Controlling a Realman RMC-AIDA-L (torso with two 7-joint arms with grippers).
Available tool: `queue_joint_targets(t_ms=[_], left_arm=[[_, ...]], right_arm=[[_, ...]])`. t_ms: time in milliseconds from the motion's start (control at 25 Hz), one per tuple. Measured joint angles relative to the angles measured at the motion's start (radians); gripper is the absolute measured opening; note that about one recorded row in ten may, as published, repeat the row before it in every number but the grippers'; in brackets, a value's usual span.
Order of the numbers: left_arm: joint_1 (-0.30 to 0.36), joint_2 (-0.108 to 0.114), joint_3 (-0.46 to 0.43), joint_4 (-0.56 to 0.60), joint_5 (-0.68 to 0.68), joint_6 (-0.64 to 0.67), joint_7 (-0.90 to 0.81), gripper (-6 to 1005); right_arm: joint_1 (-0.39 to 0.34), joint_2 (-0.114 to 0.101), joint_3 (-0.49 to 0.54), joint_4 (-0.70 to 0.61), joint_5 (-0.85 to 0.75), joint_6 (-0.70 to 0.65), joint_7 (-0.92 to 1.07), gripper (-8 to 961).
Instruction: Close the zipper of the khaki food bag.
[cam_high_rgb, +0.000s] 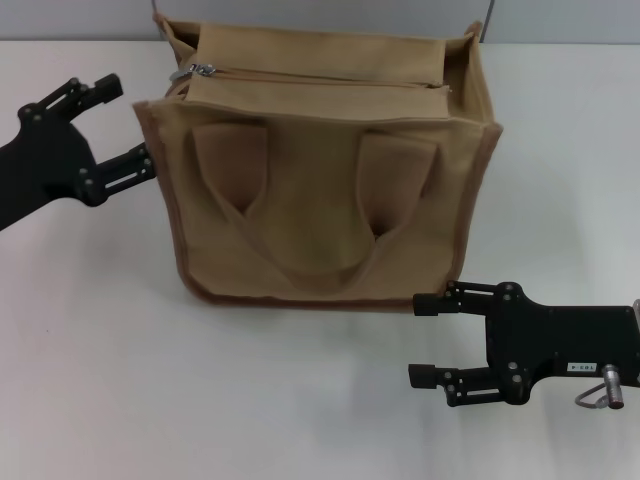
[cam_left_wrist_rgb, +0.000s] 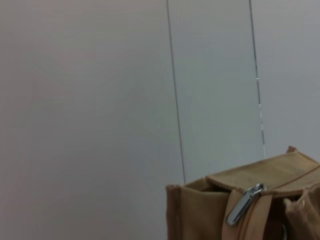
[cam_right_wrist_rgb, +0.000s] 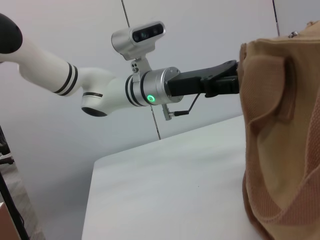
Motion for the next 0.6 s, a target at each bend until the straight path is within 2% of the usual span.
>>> queue_joint_targets(t_ms=[160, 360, 600], left_arm=[[-0.017, -0.005, 0.000, -0.003, -0.001, -0.006, 0.029, 798], [-0.040, -0.026, -0.011, 0.002, -0.011, -0.021, 0.102, 796], [-0.044, -0.026, -0.008, 0.003, -0.015, -0.071, 0.163, 793]], right_arm=[[-0.001, 0.000, -0.001, 0.000, 0.000, 0.000, 0.000, 802], [-0.004, 0.001, 0.000, 0.000, 0.000, -0.006, 0.003, 802], [-0.009, 0.001, 0.001, 0.010, 0.000, -0.008, 0.004, 802]])
